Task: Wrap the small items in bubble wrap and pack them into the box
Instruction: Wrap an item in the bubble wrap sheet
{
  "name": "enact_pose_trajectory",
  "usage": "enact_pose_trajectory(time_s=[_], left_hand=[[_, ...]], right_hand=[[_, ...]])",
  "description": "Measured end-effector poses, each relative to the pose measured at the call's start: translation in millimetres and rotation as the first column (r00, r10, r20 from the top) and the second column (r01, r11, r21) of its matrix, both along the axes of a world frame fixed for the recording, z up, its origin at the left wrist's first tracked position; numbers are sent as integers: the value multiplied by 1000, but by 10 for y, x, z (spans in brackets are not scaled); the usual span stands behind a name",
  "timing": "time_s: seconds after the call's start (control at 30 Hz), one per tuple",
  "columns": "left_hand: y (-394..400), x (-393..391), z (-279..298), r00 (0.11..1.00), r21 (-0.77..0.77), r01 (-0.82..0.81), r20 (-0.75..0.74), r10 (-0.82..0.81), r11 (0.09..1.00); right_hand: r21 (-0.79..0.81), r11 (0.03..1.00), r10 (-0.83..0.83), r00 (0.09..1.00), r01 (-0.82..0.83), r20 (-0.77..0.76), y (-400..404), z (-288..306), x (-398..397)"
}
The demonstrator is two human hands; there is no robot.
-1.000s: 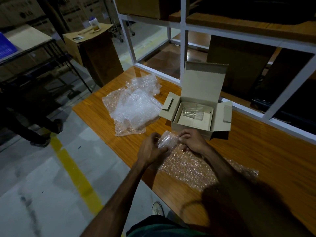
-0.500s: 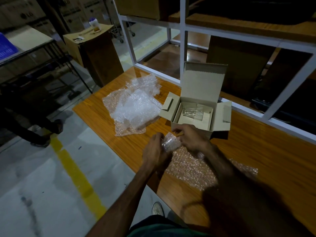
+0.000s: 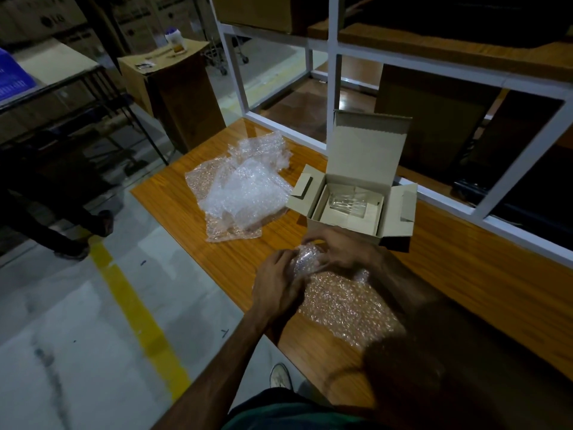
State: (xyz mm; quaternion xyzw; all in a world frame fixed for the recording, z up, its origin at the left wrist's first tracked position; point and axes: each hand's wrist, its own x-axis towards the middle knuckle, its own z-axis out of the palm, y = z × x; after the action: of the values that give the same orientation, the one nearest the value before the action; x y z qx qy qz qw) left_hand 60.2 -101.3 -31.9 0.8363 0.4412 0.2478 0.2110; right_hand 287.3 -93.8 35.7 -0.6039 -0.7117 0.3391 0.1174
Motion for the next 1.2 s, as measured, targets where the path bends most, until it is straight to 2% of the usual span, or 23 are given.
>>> enact_pose_trajectory(time_s=[0.1,0.2,0.3,0.37,0.5,0.7,0.77,0.87,0.97,1.07,1.2], left_hand=[[8,-97,44,997,-27,58,48,-57,998],[37,-96,95,992,-117,90,102,-78,989],[102,-86,187,998,-220,41,62,-28,975],[227,-132,226,998,-251,66,8,-66,966],[398,-119,300,984,-183,113,-117,-135,977],[389,-25,203,988,-99,130,-77,-137,987],[351,-34,153,992,-72,88,-83,-93,994],[260,-127,44,989,-81,-66,-134,55,994],[243,-199,-49,963,-99,-178,-220,152,979],[263,-200,-52,950,-81,-216,-247,190,973],[227,-188,-33,937,-91,-315,-189,294,945]], right_hand=[[-11,999,42,999,-42,-5,12,17,10],[-16,998,63,998,-63,1,36,12,27],[-31,997,72,996,-74,-51,34,25,53],[-33,998,51,995,-54,-89,17,46,57],[-19,1000,-4,998,3,-65,-3,90,18],[-37,999,-20,1000,19,-20,-69,78,-23],[-50,999,-16,1000,16,-3,-57,68,-18],[-94,996,9,1000,-8,12,-3,117,8],[-132,991,30,999,-28,11,26,120,-15],[-91,996,23,995,-14,100,27,69,-81],[25,999,35,979,-41,200,4,-22,-108]])
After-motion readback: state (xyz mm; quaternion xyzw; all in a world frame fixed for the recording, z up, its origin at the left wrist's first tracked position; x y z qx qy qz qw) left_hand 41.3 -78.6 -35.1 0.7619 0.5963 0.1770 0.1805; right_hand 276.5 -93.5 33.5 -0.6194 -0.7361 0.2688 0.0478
